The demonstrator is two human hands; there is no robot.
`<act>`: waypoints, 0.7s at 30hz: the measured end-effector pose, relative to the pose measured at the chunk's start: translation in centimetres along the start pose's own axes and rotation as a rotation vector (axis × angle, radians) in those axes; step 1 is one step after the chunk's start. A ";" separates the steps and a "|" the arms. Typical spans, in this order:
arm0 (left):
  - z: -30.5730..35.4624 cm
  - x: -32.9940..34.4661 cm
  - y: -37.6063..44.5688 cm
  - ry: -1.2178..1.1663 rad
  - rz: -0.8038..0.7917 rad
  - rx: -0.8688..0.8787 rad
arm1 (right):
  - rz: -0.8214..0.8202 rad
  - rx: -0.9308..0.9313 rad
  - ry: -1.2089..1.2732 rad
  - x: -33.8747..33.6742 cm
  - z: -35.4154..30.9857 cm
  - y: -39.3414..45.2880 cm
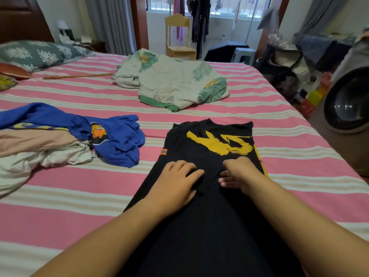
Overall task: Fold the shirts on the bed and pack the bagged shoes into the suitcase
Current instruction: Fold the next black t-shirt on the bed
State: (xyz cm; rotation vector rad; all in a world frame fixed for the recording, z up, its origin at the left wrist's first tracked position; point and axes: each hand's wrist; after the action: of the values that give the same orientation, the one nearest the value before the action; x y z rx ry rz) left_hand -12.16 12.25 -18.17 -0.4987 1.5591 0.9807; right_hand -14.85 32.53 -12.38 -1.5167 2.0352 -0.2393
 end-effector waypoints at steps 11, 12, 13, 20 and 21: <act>0.7 -3.8 3.2 -0.639 0.206 -0.497 | -0.402 0.235 0.255 2.0 -3.3 -0.8; 0.3 -3.7 2.6 -0.598 0.177 -0.460 | -0.339 0.204 0.389 2.7 -3.7 -0.5; -0.1 -3.5 1.8 -0.548 0.137 -0.429 | -0.262 0.175 0.489 3.4 -4.3 0.1; -2.2 -4.5 -8.0 -0.294 -0.239 -0.732 | -0.230 0.193 0.316 5.1 -5.7 -0.1; -2.1 -5.0 -9.5 -0.287 -0.267 -0.799 | -0.185 0.186 0.268 5.2 -5.2 0.0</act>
State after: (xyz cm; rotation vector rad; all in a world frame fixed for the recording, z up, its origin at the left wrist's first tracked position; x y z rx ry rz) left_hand -4.95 4.25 -16.43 -1.0345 0.7738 1.3781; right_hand -18.59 26.74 -9.92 -1.6250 2.0050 -0.7190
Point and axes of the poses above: each hand's wrist, its own y-axis towards the middle knuckle, its own x-axis out of the palm, z = x × y, and after that the axes turned 2 degrees about -x, right-handed
